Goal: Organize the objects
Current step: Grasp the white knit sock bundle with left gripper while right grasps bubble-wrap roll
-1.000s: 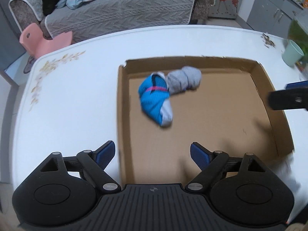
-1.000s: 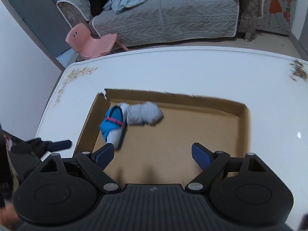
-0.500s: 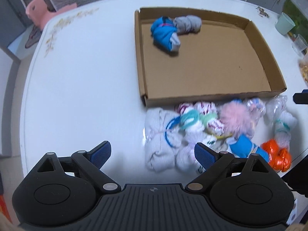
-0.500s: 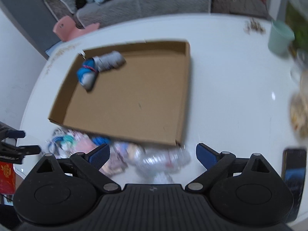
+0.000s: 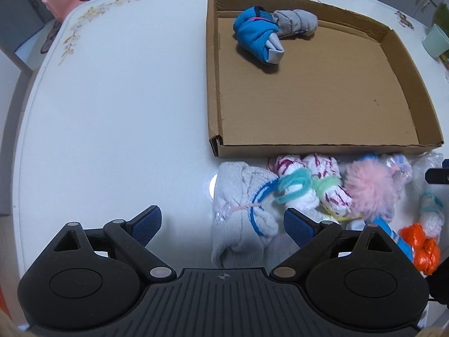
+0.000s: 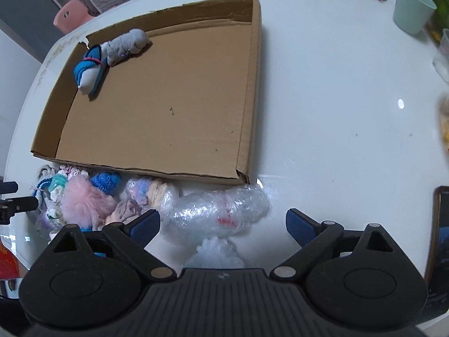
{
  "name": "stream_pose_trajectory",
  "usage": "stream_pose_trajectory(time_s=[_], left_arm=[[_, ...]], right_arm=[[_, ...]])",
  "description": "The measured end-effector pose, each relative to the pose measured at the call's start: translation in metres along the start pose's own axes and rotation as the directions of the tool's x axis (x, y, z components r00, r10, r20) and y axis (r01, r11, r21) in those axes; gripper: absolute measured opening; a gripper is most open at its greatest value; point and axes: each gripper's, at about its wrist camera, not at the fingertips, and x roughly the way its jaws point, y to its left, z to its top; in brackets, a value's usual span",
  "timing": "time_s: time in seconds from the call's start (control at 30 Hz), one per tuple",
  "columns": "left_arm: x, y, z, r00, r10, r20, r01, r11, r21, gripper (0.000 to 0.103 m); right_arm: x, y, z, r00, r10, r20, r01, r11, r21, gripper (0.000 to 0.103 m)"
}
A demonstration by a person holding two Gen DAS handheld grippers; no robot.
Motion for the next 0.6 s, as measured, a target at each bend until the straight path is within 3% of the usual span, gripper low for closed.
stream_pose_trajectory(time_s=[0.23, 0.4, 0.6], left_arm=[[0.020, 0.000, 0.000, 0.999, 0.023, -0.033, -0.023, 1.000, 0.009, 0.096], [0.026, -0.001, -0.003, 0.998, 0.038, -0.042, -0.037, 0.999, 0.028, 0.096], [0.030, -0.002, -0.008, 0.998, 0.047, -0.037, -0.046, 0.998, 0.044, 0.095]], right_arm=[[0.016, 0.015, 0.007, 1.000, -0.004, -0.020, 0.003, 1.000, -0.026, 0.092], [0.022, 0.017, 0.009, 1.000, -0.001, -0.031, 0.000, 1.000, -0.013, 0.080], [0.026, 0.024, 0.012, 0.999, 0.011, -0.031, -0.012, 1.000, -0.018, 0.076]])
